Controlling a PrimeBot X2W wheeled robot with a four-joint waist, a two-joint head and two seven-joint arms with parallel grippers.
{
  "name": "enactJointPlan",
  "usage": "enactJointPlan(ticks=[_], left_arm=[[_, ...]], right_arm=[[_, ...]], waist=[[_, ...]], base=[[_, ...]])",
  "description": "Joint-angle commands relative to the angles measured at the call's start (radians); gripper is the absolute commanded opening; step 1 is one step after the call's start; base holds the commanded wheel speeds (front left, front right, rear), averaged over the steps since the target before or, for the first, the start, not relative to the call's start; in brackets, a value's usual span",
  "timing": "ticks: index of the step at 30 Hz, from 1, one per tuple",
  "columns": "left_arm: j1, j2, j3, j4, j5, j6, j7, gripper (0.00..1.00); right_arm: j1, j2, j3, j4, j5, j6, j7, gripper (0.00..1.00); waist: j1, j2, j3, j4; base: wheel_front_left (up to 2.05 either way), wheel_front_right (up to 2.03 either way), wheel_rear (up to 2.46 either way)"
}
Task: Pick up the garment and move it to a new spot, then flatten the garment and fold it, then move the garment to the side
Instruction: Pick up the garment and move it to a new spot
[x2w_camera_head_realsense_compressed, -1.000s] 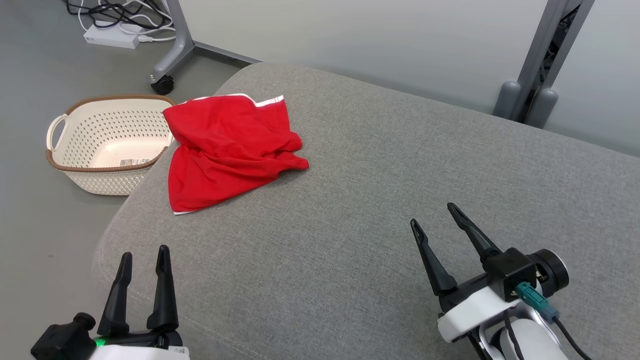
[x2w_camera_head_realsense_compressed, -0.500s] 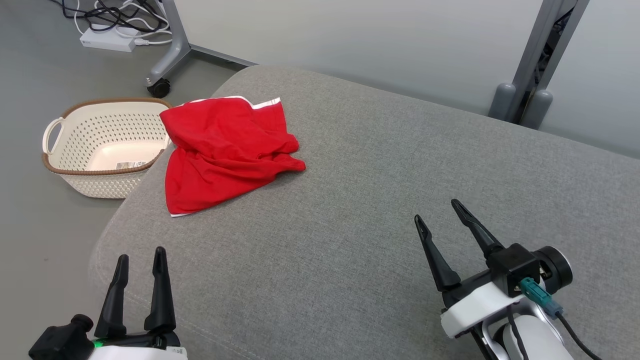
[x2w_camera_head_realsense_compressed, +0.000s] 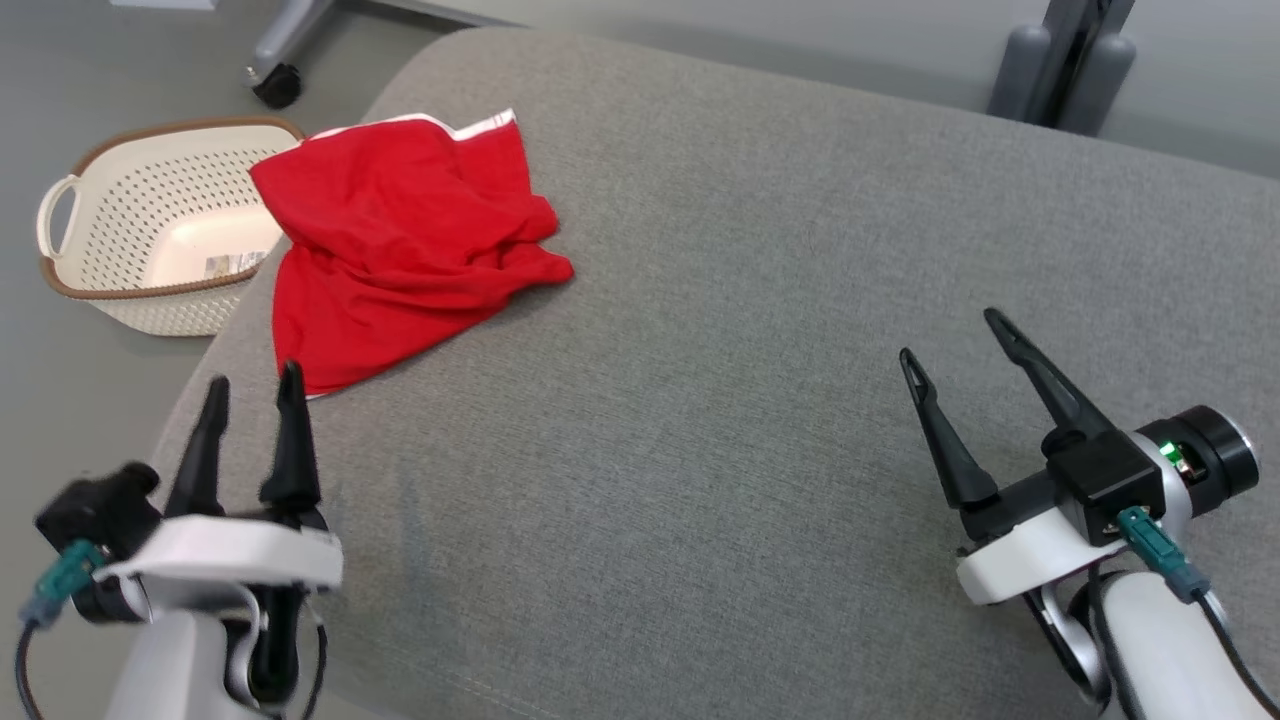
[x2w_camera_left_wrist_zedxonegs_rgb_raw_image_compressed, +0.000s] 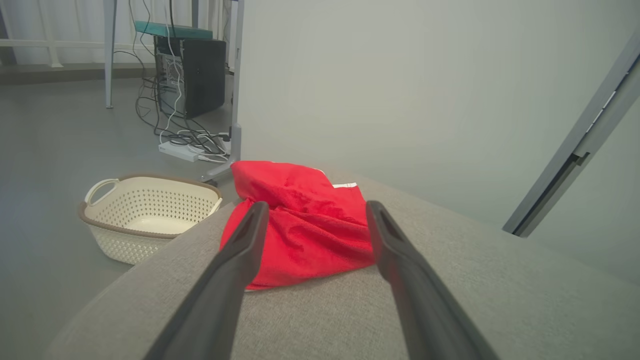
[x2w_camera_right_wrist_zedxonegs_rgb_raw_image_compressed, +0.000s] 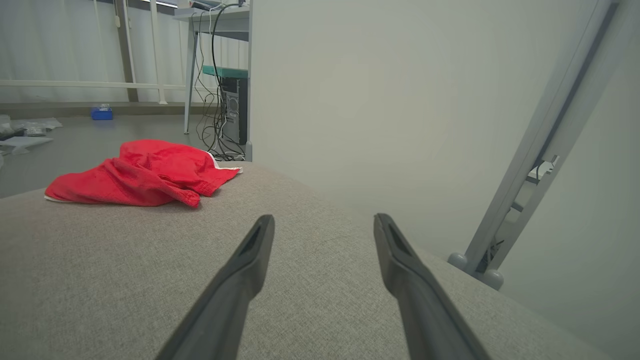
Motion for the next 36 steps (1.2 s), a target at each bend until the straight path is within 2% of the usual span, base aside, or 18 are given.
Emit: enactJointPlan(ticks=[1, 5, 7, 10, 14, 17, 22, 33, 34, 35, 36], left_arm=[[-0.07, 0.018, 0.009, 0.028, -0.025, -0.009, 0.019, 1.0], [-0.236, 0.089, 0.023, 0.107, -0.071, -0.02, 0.115, 1.0], [-0.311, 0.108, 0.031, 0.15, -0.116, -0.024, 0.196, 1.0], [-0.409, 0.168, 0.027, 0.219, -0.134, -0.025, 0.322, 1.0], [-0.506, 0.2, 0.011, 0.317, -0.164, -0.003, 0.511, 1.0], [-0.555, 0.22, -0.001, 0.367, -0.169, 0.001, 0.594, 1.0], [-0.617, 0.235, -0.006, 0.429, -0.175, 0.011, 0.641, 1.0], [-0.699, 0.245, 0.001, 0.575, -0.201, 0.013, 0.652, 1.0], [-0.705, 0.247, 0.0, 0.585, -0.204, 0.011, 0.65, 0.3], [-0.711, 0.249, 0.0, 0.592, -0.206, 0.007, 0.642, 0.0], [-0.716, 0.25, -0.001, 0.599, -0.206, 0.004, 0.638, 0.0]], right_arm=[[-0.013, -0.019, -0.001, -0.024, -0.004, 0.0, 0.012, 1.0], [-0.023, -0.035, -0.018, -0.1, 0.019, 0.0, 0.053, 1.0], [-0.025, -0.047, -0.018, -0.14, 0.022, 0.0, 0.071, 1.0], [-0.03, -0.056, -0.01, -0.186, 0.022, 0.0, 0.093, 1.0], [-0.031, -0.065, -0.01, -0.22, 0.036, 0.0, 0.114, 1.0], [-0.031, -0.067, -0.008, -0.241, 0.042, 0.0, 0.118, 1.0], [-0.028, -0.071, -0.005, -0.257, 0.042, 0.0, 0.122, 1.0], [-0.039, -0.072, 0.001, -0.268, 0.036, 0.0, 0.121, 1.0], [-0.039, -0.071, -0.001, -0.267, 0.035, 0.0, 0.119, 1.0], [-0.039, -0.07, -0.002, -0.266, 0.034, 0.0, 0.118, 1.0], [-0.039, -0.069, -0.003, -0.264, 0.034, 0.0, 0.116, 1.0]], waist=[[0.0, -0.0001, 0.073, -0.039], [0.0, -0.0001, 0.141, -0.06], [0.0, -0.0001, 0.168, -0.069], [0.0, -0.0001, 0.203, -0.083], [0.0, -0.0001, 0.234, -0.098], [0.0, -0.0001, 0.252, -0.107], [0.0, -0.0001, 0.28, -0.117], [0.0, -0.0001, 0.319, -0.14], [0.0, -0.0001, 0.321, -0.142], [0.0, -0.0001, 0.322, -0.144], [0.0, -0.0001, 0.323, -0.146]], base=[[0.0, 0.0, 0.0], [0.0, 0.0, 0.0], [0.0, 0.0, 0.0], [0.0, 0.0, 0.0], [0.0, 0.0, 0.0], [0.0, 0.0, 0.0], [0.0, 0.0, 0.0], [0.0, 0.0, 0.0], [0.0, 0.0, 0.0], [0.0, 0.0, 0.0], [0.0, 0.0, 0.0]])
